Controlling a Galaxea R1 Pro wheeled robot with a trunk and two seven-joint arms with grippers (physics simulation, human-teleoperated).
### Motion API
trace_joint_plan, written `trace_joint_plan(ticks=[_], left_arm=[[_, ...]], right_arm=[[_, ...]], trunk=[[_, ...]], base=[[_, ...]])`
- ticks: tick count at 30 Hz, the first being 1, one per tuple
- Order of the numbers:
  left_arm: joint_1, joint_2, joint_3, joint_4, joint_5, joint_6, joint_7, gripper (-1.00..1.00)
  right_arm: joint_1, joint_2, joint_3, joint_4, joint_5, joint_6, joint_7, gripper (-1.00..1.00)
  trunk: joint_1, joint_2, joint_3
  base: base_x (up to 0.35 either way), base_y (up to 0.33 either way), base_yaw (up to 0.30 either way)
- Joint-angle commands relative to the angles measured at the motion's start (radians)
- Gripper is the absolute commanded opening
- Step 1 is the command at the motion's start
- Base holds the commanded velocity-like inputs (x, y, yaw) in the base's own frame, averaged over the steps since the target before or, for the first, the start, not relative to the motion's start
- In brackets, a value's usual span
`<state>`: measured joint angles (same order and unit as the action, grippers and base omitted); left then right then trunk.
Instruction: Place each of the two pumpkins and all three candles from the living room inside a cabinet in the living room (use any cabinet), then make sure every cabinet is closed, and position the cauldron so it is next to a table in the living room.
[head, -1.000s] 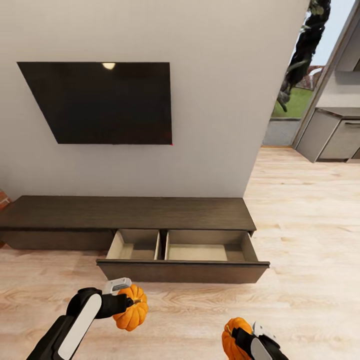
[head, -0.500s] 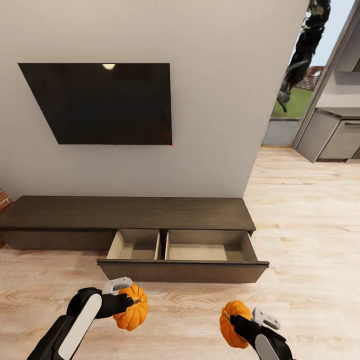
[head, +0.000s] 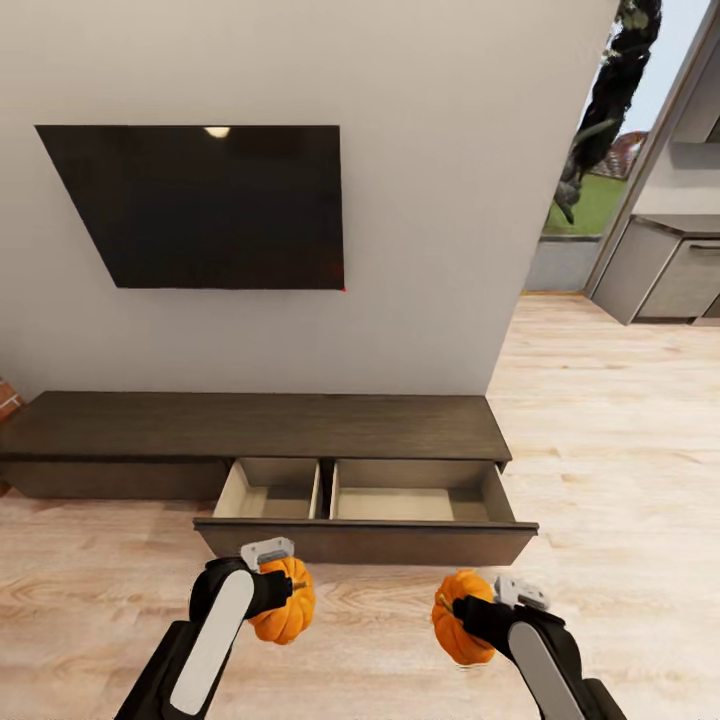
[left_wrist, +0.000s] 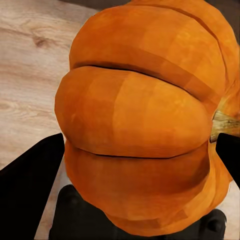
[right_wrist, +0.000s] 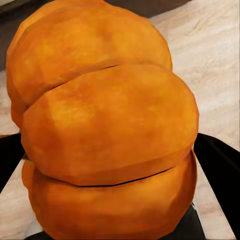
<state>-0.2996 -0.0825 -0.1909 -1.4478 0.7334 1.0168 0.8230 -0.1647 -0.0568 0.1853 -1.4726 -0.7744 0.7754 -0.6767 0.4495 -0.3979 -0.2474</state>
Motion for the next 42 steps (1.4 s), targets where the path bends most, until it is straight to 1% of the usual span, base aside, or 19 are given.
trace_joint_plan(ticks=[1,4,6,9,13,20,28,32,34,37,42], left_arm=[[-0.001,-0.004,-0.001,-0.001,0.007,0.005,0.021,-1.0],[-0.001,-0.008,-0.032,0.0,0.007,0.002,0.027,-1.0],[-0.001,-0.01,-0.064,-0.001,0.008,-0.001,0.029,-1.0],[-0.001,-0.017,-0.087,-0.003,0.009,-0.002,0.031,-1.0],[-0.001,-0.021,-0.093,-0.003,0.009,-0.004,0.031,-1.0],[-0.001,-0.025,-0.096,-0.006,0.009,-0.004,0.033,-1.0],[-0.001,-0.047,-0.1,-0.007,0.009,-0.004,0.036,-1.0],[-0.001,-0.056,-0.101,-0.008,0.009,-0.003,0.037,-1.0],[-0.001,-0.057,-0.111,-0.008,0.008,-0.004,0.038,-1.0],[-0.001,-0.057,-0.139,-0.008,0.006,-0.004,0.039,-1.0],[-0.001,-0.057,-0.149,-0.008,0.005,-0.004,0.039,-1.0]], right_arm=[[-0.015,0.0,0.003,-0.004,-0.013,0.009,-0.018,-1.0],[-0.033,0.0,0.006,-0.005,-0.013,0.015,-0.023,-1.0],[-0.035,0.0,0.006,-0.005,-0.013,0.016,-0.025,-1.0],[-0.036,0.001,0.011,-0.005,-0.013,0.015,-0.026,-1.0],[-0.036,0.001,0.021,-0.005,-0.011,0.015,-0.026,-1.0],[-0.036,0.002,0.023,-0.004,-0.013,0.015,-0.026,-1.0],[-0.036,0.002,0.023,-0.003,-0.014,0.015,-0.026,-1.0],[-0.036,0.0,0.023,-0.003,-0.013,0.014,-0.026,-1.0],[-0.036,0.0,0.023,-0.003,-0.013,0.014,-0.025,-1.0],[-0.036,0.0,0.022,-0.003,-0.013,0.013,-0.025,-1.0],[-0.036,0.0,0.02,0.001,-0.013,0.013,-0.024,-1.0]], trunk=[[0.001,-0.002,-0.003],[0.001,-0.002,-0.008],[0.001,-0.002,-0.011],[0.001,-0.002,-0.015],[0.001,-0.002,-0.016],[0.001,-0.002,-0.019],[0.001,-0.002,-0.025],[0.001,-0.002,-0.027],[0.001,-0.002,-0.027],[0.001,-0.002,-0.027],[0.001,-0.002,-0.027]], base=[[0.0,0.0,-0.005],[0.0,0.0,-0.054],[0.015,-0.011,-0.075],[0.084,-0.105,-0.056],[0.237,-0.096,-0.011],[0.336,-0.008,0.068],[0.324,-0.068,0.213],[0.304,-0.15,0.067],[0.249,-0.241,0.009],[0.187,-0.201,0.003],[0.037,-0.036,-0.013]])
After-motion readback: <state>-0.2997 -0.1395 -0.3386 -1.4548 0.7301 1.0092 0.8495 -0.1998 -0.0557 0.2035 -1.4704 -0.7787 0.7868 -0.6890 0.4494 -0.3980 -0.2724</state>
